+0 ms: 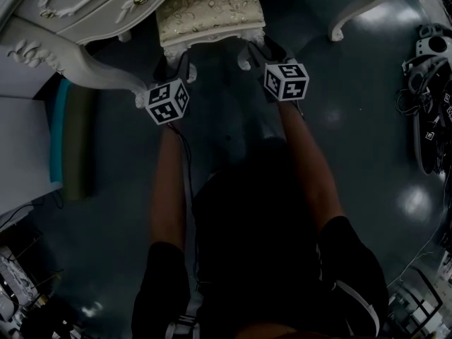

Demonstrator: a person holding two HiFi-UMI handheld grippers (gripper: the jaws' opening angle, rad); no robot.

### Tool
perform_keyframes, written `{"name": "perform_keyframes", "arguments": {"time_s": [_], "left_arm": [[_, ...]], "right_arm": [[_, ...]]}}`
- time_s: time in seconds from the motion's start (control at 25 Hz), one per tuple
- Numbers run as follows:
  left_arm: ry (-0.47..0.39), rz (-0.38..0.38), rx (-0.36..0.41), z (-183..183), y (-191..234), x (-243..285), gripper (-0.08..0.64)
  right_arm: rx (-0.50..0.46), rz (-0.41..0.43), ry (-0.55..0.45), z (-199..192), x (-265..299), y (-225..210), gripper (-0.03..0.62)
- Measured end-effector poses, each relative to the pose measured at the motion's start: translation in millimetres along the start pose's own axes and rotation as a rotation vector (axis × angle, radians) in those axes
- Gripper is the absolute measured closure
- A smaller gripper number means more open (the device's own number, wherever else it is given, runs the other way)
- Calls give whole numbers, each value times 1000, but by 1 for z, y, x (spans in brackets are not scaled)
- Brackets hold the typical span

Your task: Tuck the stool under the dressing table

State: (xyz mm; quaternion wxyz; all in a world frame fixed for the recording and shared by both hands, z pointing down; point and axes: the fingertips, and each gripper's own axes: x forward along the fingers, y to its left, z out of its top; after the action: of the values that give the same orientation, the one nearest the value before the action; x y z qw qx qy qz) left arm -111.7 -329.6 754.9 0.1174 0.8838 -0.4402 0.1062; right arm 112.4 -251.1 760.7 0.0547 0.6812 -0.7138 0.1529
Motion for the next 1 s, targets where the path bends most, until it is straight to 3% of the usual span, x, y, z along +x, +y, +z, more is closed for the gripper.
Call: {"name": "perform_keyframes", "arguments": {"time_s": [0.2, 0.36, 0.56, 0.72, 1.0], "left_arm": [[-22, -2, 8, 8, -7, -13, 301], [-33, 24, 54, 8, -8, -34, 302], [-79, 98, 26, 7, -2, -57, 424], [-73, 128, 0, 7, -2, -62, 549], [-36, 84, -31, 56, -35, -78, 552]], "right_arm": [[18, -26, -27, 7, -17, -2, 375], [44, -36, -30, 4, -35, -1, 456], [67, -41, 13, -15, -42, 4, 592], [70, -10, 35, -22, -46, 12, 594], [133, -21, 132, 1, -68, 18, 594]]}}
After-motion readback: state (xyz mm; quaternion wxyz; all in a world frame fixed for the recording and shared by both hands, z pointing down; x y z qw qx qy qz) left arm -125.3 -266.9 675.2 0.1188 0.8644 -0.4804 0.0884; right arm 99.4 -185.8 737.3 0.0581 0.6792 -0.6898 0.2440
